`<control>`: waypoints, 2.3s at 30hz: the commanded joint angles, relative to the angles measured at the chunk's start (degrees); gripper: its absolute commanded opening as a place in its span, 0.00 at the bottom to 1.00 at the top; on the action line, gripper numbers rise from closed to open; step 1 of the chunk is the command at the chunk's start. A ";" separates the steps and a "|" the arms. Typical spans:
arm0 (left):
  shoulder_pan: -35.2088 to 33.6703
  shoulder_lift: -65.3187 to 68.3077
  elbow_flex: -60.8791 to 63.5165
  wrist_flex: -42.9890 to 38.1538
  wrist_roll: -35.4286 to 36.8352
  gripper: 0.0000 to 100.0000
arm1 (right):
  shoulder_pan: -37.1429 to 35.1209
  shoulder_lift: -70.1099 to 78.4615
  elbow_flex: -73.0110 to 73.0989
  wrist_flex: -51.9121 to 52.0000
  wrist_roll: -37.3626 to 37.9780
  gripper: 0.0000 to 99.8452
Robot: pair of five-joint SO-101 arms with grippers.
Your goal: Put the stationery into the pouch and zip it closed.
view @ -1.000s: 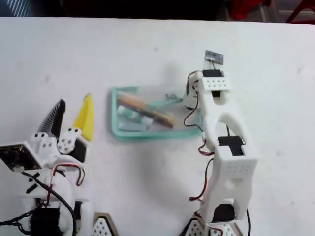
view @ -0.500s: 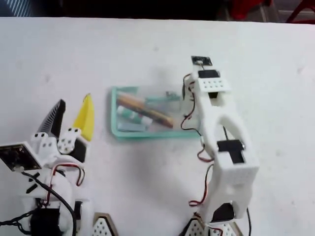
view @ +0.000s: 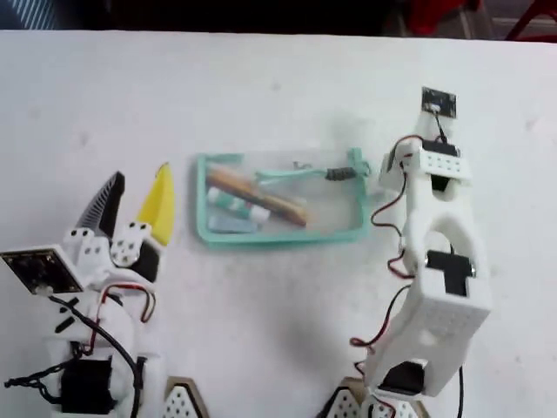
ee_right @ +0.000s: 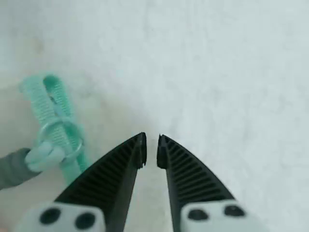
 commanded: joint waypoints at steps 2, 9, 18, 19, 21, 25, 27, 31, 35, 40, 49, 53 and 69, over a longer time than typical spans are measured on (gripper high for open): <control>1.45 0.31 -0.35 -1.85 -0.70 0.24 | -2.42 1.01 -2.37 1.71 0.35 0.02; 1.45 0.31 -0.09 -2.55 -2.99 0.15 | -4.18 1.19 -2.46 3.12 0.62 0.02; 1.01 0.31 -0.26 -2.20 -3.60 0.02 | -5.32 1.01 -2.20 3.56 0.79 0.02; 1.01 0.31 -0.26 -2.20 -3.60 0.02 | -5.23 0.92 -2.20 4.62 0.79 0.02; 1.01 0.31 -0.18 -2.29 -3.60 0.02 | -5.32 0.92 -2.20 5.49 0.79 0.02; 1.27 0.31 -0.09 -2.46 -7.38 0.02 | -5.58 0.92 -2.20 5.58 0.79 0.02; 1.45 0.40 -0.09 -2.46 -9.76 0.02 | -5.23 0.92 -2.29 5.58 0.70 0.02; 1.45 0.57 -0.09 -2.46 -10.37 0.02 | -3.12 0.84 -2.64 5.41 0.35 0.02; 2.51 0.57 -1.49 -2.46 -14.42 0.02 | -2.68 -0.84 -2.20 5.32 0.35 0.02; 7.69 5.85 -15.30 9.23 -27.43 0.02 | -2.86 -4.44 -2.64 5.76 0.35 0.02; -4.62 40.22 -55.47 32.26 -31.03 0.02 | -6.90 -30.37 -2.64 14.99 0.79 0.02; -4.53 47.87 -69.10 41.23 -31.12 0.02 | -9.71 -46.55 -2.64 16.04 0.79 0.02; -4.53 38.20 -74.46 55.56 -31.30 0.03 | -27.74 -95.16 -2.29 27.47 0.79 0.02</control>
